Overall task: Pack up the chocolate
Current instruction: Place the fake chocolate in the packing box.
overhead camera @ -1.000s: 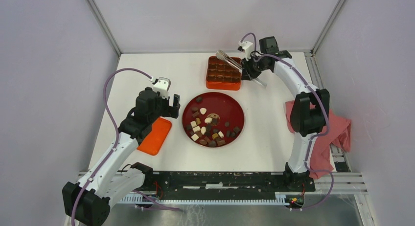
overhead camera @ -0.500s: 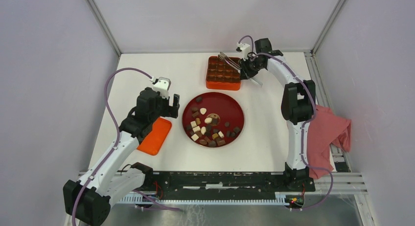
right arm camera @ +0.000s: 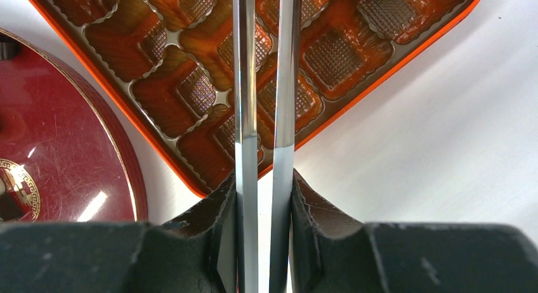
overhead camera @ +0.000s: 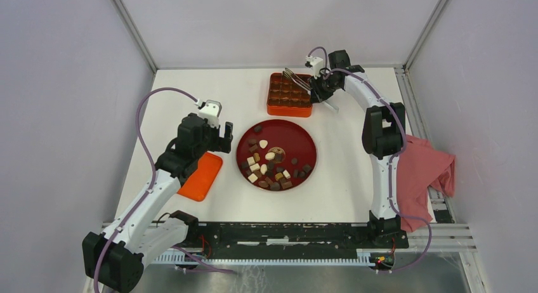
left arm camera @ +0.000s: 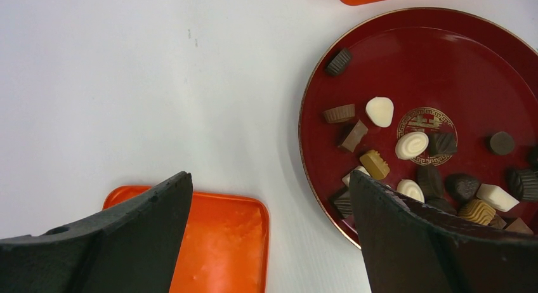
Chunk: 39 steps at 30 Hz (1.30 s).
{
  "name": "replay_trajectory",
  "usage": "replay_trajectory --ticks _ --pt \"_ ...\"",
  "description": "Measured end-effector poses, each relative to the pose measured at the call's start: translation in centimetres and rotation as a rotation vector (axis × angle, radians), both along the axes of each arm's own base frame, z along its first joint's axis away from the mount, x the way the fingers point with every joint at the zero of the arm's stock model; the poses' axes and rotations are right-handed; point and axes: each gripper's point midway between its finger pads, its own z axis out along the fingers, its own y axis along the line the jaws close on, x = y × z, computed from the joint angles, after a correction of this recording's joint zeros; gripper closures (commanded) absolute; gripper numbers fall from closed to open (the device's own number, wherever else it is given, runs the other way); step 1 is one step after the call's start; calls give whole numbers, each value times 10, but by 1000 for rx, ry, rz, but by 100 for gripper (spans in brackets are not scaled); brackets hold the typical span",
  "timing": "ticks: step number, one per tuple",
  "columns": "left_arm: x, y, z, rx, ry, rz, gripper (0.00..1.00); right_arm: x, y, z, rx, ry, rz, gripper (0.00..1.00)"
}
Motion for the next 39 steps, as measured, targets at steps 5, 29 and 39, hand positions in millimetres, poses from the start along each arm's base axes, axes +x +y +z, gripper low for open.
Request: replay_trajectory --ticks 5,29,39 --pt "0 0 0 0 0 0 2 0 0 0 -1 0 0 72" --pt "0 0 0 0 1 -1 2 1 -1 -2 -4 -9 1 63" --pt "0 -1 1 -4 -2 -5 2 -5 -9 14 8 -21 -9 64"
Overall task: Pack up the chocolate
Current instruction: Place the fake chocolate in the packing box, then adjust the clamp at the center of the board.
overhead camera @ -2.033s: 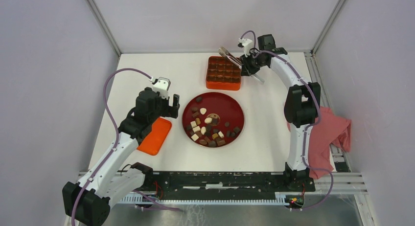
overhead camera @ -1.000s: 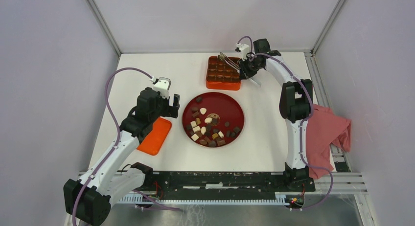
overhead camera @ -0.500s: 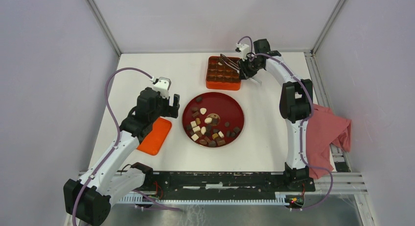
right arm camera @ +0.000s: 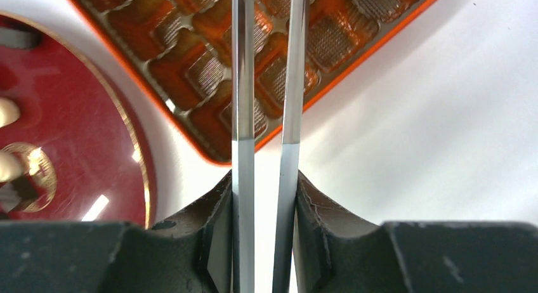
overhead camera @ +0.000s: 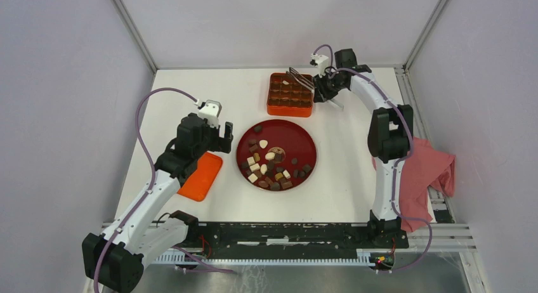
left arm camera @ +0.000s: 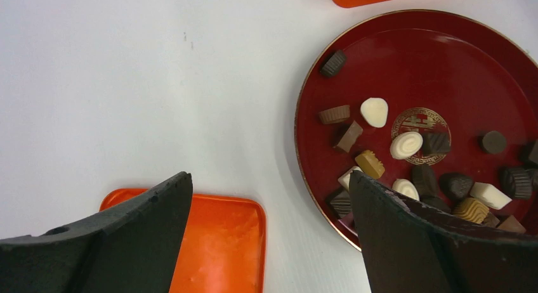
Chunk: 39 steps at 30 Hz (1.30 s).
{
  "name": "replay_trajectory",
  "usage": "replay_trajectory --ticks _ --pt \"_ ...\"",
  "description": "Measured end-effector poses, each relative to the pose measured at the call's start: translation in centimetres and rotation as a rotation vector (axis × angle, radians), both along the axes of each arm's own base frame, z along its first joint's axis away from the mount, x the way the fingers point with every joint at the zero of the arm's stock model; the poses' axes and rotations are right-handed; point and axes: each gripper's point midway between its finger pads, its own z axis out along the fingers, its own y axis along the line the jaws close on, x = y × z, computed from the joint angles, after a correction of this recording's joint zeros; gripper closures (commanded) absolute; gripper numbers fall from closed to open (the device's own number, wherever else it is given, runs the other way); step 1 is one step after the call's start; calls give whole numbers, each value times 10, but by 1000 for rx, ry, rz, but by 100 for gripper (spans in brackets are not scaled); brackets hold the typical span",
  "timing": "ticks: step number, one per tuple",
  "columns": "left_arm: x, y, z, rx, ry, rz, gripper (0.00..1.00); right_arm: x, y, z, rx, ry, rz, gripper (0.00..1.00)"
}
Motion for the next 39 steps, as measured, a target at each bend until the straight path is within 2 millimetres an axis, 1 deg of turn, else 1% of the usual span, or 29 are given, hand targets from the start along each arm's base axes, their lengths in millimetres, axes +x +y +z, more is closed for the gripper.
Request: replay_trajectory --ticks 3,6,8,9,11,12,14,16,18,21,22,23,24,26,28,31,36,38,39 --pt "-2 -5 3 -24 -3 -26 2 -17 -7 24 22 -20 1 64" --pt "-6 -17 10 -91 0 -65 2 -48 -12 60 56 -64 30 64" --pt "-9 -31 23 -177 -15 -104 2 -79 -14 87 87 -109 68 64" --pt "-11 -38 30 -222 -24 -123 2 -94 -13 97 101 -127 88 64" --pt "-17 -52 55 -344 -71 -170 1 -128 -10 115 133 -176 146 64" --pt "-22 -58 70 -403 -102 -196 1 -145 -9 121 143 -192 172 64" --pt "-34 -66 97 -503 -164 -239 0 -173 -7 127 154 -227 223 64" --pt "-46 -68 120 -574 -217 -269 0 -194 -7 124 154 -241 264 64" --pt "-58 -68 133 -629 -249 -284 0 -212 -10 112 144 -233 293 64" --pt "-73 -66 138 -680 -264 -296 0 -234 -16 82 116 -181 322 64" --pt "-76 -65 138 -691 -265 -295 0 -241 -19 69 101 -152 328 65" --pt "-79 -64 136 -698 -261 -292 0 -246 -21 62 92 -133 330 65" --pt "-80 -64 134 -698 -255 -289 0 -252 -22 52 76 -112 339 64" --pt "-81 -63 128 -691 -238 -281 0 -259 -26 40 42 -87 352 64" --pt "-78 -62 119 -664 -217 -268 0 -264 -26 31 10 -75 374 64" --pt "-65 -63 100 -603 -175 -252 0 -269 -21 18 -41 -49 426 64" --pt "-39 -70 57 -505 -60 -240 1 -279 -14 -6 -95 32 486 64" --pt "-34 -73 46 -497 -29 -241 1 -280 -14 -10 -109 45 493 64" --pt "-31 -76 45 -505 -29 -252 1 -281 -13 -10 -110 48 493 64"
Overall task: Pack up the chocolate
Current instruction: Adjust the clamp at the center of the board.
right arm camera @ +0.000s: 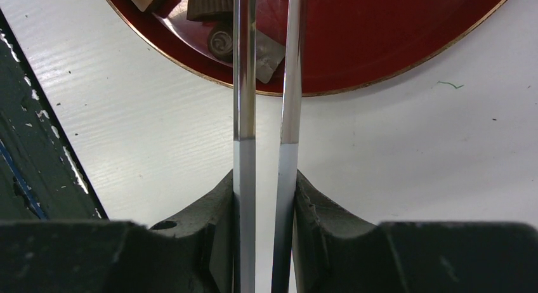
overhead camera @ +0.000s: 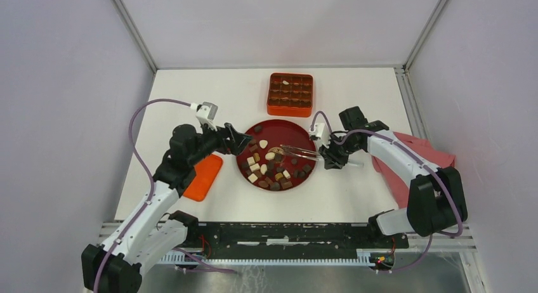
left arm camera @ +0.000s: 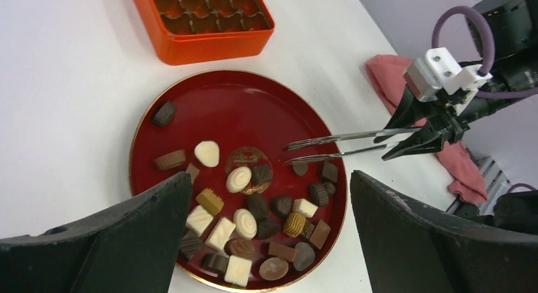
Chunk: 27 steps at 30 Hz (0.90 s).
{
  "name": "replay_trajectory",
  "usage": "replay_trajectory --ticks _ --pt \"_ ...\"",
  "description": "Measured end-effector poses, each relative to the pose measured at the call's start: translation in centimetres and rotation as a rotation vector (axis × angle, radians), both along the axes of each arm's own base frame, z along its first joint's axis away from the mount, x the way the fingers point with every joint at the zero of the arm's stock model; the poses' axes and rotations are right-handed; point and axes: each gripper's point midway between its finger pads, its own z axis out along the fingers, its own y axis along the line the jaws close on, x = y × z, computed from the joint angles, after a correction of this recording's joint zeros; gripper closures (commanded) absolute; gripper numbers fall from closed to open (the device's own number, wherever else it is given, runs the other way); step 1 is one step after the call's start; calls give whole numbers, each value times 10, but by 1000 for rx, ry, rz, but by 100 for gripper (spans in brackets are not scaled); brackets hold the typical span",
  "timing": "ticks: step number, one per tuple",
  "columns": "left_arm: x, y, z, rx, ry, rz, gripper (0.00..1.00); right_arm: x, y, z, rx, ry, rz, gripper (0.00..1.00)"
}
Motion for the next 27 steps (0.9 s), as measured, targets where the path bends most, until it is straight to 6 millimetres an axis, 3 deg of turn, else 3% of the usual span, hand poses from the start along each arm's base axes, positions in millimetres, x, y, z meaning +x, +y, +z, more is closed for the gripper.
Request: replay_trajectory --ticks 6,8,10,15,19,21,23,27 --pt "-5 -23 -19 -236 39 -58 1 0 9 12 74 32 -27 64" --pt "-12 -28 -32 -330 96 -64 1 9 17 30 139 36 -48 64" --pt "-17 -33 -32 -390 118 -80 0 24 28 58 221 21 -63 64" --pt "-31 -54 22 -485 -28 -195 0 59 57 141 432 -67 -77 64" --pt "-38 -68 64 -493 -111 -261 0 77 47 167 446 -162 -162 64" --pt "-37 -67 78 -478 -150 -262 0 84 23 160 429 -199 -250 64" --pt "-36 -64 81 -451 -173 -245 0 83 -7 137 377 -207 -354 64" --pt "-33 -59 67 -387 -157 -214 0 58 -56 55 213 -121 -542 63"
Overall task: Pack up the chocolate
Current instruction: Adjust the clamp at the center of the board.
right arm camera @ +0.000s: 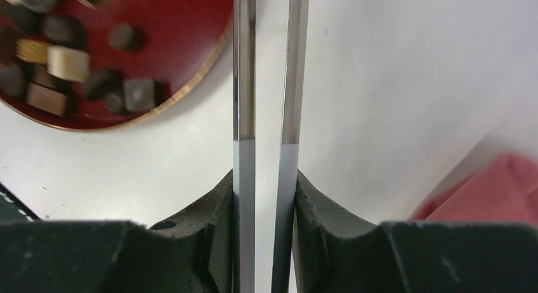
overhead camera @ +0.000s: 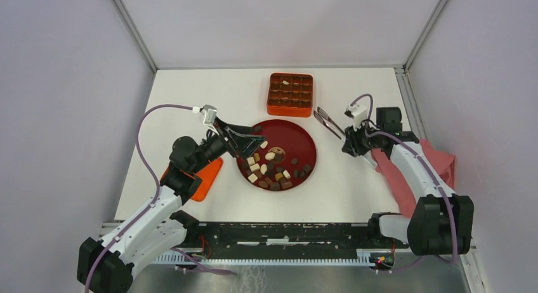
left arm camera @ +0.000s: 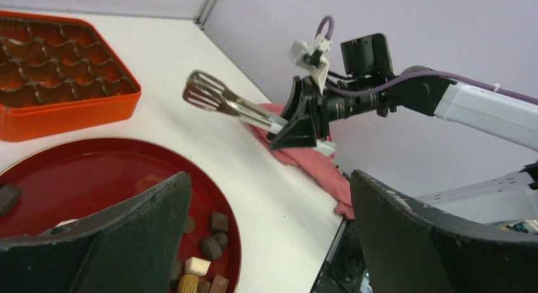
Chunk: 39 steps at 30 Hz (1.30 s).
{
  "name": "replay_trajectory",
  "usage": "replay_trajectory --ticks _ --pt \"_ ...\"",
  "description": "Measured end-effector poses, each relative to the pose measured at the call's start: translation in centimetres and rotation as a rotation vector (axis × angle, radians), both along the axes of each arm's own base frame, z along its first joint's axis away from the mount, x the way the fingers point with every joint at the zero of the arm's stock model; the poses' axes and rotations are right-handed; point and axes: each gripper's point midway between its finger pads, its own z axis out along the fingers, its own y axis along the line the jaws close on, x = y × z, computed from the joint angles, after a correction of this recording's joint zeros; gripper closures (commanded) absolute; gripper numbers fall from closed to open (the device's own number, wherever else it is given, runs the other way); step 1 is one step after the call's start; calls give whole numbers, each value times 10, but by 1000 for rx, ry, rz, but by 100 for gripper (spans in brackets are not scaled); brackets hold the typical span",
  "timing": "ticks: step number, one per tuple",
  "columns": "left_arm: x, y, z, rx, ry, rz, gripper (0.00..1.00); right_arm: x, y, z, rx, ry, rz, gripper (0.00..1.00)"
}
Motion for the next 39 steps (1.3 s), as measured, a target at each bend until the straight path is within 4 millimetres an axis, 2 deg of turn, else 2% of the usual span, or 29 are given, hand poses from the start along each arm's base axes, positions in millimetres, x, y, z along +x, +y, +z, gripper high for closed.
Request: replay_trajectory --ticks 2,6,10,13,21,29,35,39 --pt "2 1 -9 29 16 8 0 -13 -16 -35 -43 78 -58 63" --pt "2 2 -18 61 33 13 0 -26 -42 -78 -98 184 -161 63" --pt "0 4 -17 68 24 20 0 -19 -52 -102 -123 231 -204 62" --pt "-3 9 -14 68 9 35 0 -15 -54 -118 -133 261 -214 57" --pt "-3 15 -17 75 9 70 0 8 -55 -119 -138 214 -211 40" --pt "-1 15 -22 93 13 71 0 14 -59 -119 -186 192 -186 38" --pt "-1 15 -22 93 13 71 0 24 -53 -122 -293 171 -121 48" --pt "-2 15 -22 92 12 71 0 26 -50 -122 -308 167 -106 64"
